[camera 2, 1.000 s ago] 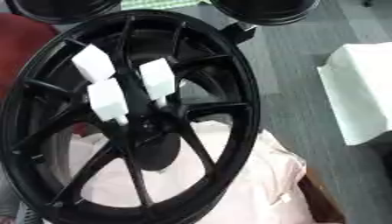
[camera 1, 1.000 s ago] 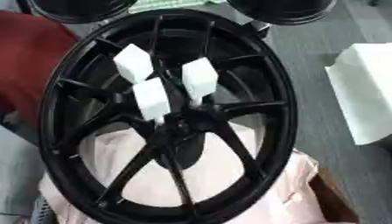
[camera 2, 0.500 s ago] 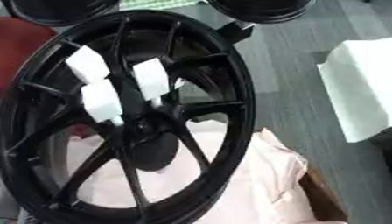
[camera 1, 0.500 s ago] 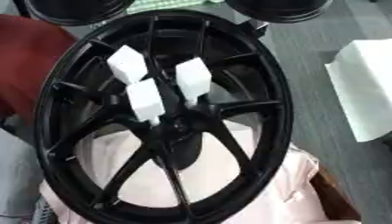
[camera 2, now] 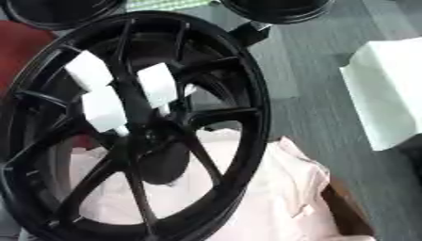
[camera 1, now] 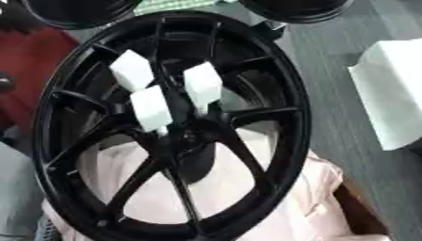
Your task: Pull the pin out of the wheel hub.
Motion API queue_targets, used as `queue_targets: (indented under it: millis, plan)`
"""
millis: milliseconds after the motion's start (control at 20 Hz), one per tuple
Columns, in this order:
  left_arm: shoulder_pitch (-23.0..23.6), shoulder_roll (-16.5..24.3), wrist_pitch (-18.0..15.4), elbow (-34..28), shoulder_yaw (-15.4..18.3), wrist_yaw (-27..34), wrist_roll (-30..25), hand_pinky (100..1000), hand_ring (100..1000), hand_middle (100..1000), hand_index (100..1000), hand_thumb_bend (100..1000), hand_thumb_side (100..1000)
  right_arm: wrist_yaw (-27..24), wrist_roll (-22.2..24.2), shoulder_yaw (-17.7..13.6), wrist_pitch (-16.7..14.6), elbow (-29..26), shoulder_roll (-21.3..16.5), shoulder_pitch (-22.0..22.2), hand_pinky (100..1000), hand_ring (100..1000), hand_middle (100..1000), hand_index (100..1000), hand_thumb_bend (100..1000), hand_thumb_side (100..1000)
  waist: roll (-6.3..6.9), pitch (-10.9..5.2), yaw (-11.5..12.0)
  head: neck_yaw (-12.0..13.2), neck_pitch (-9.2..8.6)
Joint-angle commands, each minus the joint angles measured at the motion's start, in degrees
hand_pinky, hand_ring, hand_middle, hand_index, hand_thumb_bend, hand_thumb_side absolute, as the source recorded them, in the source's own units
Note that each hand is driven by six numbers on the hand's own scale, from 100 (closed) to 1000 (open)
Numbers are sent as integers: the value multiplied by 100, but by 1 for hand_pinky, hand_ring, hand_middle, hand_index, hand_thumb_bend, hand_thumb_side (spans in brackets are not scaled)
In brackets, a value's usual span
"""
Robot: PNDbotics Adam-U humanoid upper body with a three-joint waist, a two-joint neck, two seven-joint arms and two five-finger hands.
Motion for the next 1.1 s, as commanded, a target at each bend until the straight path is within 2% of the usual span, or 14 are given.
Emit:
queue_targets:
  millis: [50,250,550,900,1100]
  plan:
    - [-26,300,35,-326,-61,-106,-289,853,856,836,917,538,756,44,23,-38,-8,-15,-213,-118,836,764,680,732,100,482,-21,-108,-20,35,-35]
    - [-133,318,-42,-427,-250,-190,-518,853,857,838,919,545,745,48,41,-20,-12,-6,-182,-144,836,764,680,732,100,481,-27,-113,-58,81,-42]
    - [-457,264,-97,-433,-437,-303,-525,851,852,832,923,567,682,48,63,5,-23,10,-151,-154,836,763,679,732,100,482,-23,-138,-87,131,-28]
    - [-854,106,-72,-433,-534,-550,-270,846,830,782,891,622,471,64,84,25,-31,40,-125,-154,836,763,679,732,100,482,-15,-153,-99,125,-20]
    - [-1135,-58,-16,-350,-613,-597,-14,845,825,767,871,621,362,64,85,28,-40,55,-107,-162,836,763,679,731,100,481,-17,-158,-111,110,-12]
